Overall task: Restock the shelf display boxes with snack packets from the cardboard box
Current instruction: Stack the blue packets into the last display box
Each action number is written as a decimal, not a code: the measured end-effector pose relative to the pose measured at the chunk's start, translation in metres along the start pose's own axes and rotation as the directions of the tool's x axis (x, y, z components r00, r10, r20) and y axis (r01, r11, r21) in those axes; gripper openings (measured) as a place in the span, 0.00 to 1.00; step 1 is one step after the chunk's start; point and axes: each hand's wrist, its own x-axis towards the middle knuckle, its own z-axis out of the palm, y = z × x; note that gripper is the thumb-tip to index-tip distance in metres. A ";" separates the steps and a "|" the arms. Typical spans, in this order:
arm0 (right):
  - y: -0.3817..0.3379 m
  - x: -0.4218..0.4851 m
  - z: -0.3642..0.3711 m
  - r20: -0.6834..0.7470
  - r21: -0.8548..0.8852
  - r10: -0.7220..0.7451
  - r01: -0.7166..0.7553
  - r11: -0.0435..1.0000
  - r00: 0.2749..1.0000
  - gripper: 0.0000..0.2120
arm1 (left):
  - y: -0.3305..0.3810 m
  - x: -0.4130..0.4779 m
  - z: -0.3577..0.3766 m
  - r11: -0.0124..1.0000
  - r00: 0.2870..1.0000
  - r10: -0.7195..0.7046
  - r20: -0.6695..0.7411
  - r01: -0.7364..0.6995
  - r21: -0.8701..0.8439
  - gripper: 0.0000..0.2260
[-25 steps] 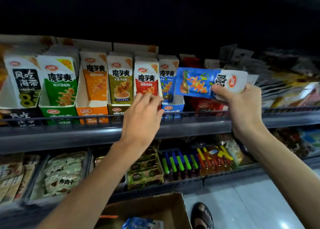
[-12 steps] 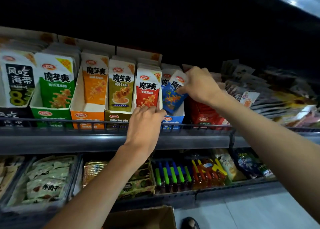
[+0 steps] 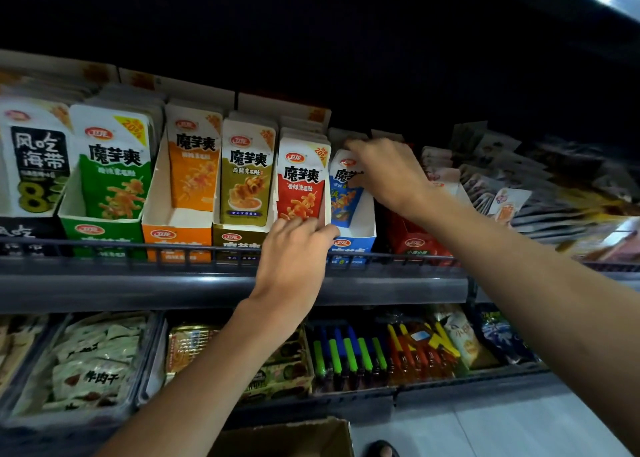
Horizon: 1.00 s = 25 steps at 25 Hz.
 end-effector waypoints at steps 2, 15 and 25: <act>-0.003 -0.002 0.005 -0.052 -0.037 0.000 -0.002 0.999 0.999 0.28 | 0.000 0.000 0.000 1.000 1.000 0.002 -0.011 -0.002 -0.004 0.06; -0.019 -0.012 0.044 -0.168 -0.231 -0.016 -0.024 0.973 0.986 0.24 | -0.001 -0.001 0.000 0.998 1.000 0.007 -0.007 -0.008 -0.056 0.06; -0.022 -0.011 0.044 -0.189 -0.224 -0.019 -0.024 0.974 0.982 0.19 | -0.001 -0.001 -0.008 0.996 0.995 0.027 0.094 -0.019 -0.083 0.12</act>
